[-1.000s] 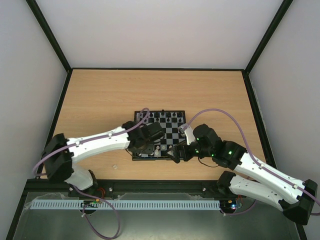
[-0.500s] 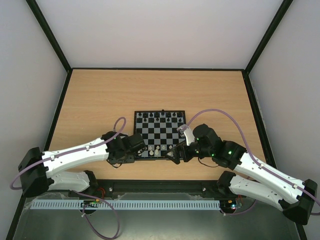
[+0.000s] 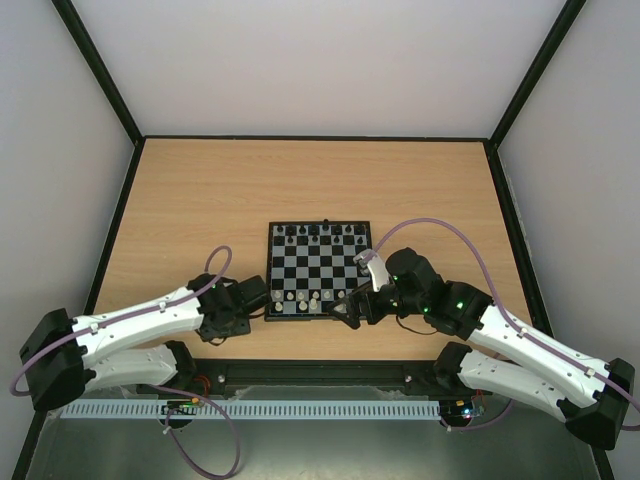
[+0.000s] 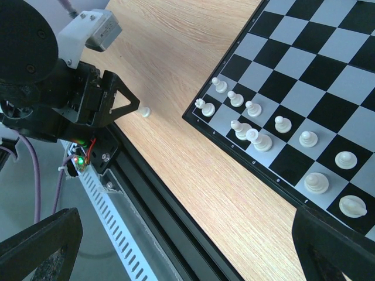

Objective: Set up the chess pieces on the board
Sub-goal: Pick up the chess piece at the center of the board.

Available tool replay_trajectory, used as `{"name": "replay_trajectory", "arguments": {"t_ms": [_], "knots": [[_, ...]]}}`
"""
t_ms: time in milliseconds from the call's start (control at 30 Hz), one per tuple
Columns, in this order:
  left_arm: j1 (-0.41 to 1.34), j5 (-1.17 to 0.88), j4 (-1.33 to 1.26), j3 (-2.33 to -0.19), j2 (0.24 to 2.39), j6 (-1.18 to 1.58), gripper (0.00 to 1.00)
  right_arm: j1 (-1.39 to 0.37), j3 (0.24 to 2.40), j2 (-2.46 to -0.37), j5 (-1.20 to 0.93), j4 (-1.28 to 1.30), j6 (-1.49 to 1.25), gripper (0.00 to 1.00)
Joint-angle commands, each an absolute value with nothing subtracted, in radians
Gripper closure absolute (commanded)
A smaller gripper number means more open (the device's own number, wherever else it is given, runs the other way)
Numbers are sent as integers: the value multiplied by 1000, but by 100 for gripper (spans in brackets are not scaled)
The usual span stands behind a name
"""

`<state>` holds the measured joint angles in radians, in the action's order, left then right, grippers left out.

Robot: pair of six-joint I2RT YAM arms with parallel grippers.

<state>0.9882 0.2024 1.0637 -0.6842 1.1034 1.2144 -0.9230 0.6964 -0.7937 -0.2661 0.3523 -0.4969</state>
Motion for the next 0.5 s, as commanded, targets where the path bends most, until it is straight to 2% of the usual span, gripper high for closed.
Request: {"name": "replay_trajectory", "arguments": {"t_ms": [0, 267, 467], "knots": [[974, 179, 1041, -642, 1100, 1207, 40, -923, 686, -788, -288, 339, -483, 1], [939, 136, 952, -574, 1106, 1153, 47, -922, 684, -789, -280, 340, -487, 2], [930, 118, 902, -565, 1126, 1123, 66, -923, 684, -788, -276, 342, -486, 1]]}}
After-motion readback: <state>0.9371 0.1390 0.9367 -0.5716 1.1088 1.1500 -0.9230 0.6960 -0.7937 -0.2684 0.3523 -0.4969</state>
